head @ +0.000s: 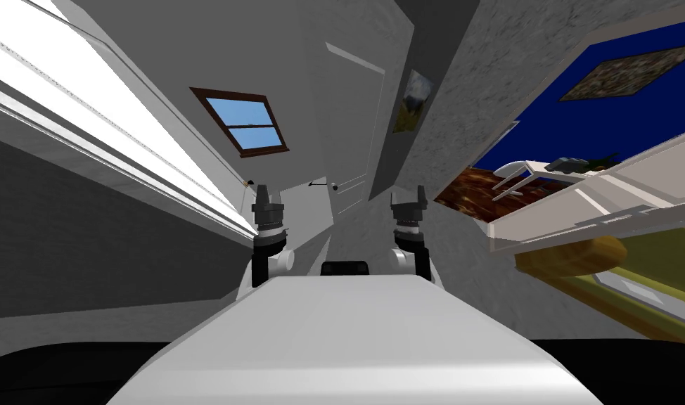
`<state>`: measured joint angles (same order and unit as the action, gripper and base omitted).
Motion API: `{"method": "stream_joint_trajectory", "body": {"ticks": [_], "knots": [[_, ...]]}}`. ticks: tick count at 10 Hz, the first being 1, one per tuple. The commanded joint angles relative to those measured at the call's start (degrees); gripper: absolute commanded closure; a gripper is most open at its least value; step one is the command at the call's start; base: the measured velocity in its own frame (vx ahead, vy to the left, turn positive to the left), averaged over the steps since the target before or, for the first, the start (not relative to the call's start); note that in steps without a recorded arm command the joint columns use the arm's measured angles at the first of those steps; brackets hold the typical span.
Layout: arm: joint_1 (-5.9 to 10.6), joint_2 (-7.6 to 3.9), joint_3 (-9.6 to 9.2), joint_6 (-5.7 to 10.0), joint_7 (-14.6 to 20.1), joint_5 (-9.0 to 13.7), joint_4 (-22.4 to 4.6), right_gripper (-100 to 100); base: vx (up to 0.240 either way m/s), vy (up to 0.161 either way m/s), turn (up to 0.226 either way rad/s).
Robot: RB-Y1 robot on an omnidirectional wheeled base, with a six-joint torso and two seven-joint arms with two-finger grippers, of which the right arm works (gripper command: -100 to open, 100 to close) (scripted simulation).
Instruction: Push the door open
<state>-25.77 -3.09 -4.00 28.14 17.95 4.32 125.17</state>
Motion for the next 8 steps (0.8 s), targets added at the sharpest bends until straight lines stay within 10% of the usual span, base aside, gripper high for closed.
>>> {"method": "stream_joint_trajectory", "body": {"ticks": [1,8], "knots": [[0.88,0.02,-2.03,0.22,1.99,-0.18,-1.93,-100,0.141,0.000,-0.042],[3.70,-1.48,-7.85,1.93,10.31,0.32,-9.77,-100,0.101,0.005,-0.035]]}}
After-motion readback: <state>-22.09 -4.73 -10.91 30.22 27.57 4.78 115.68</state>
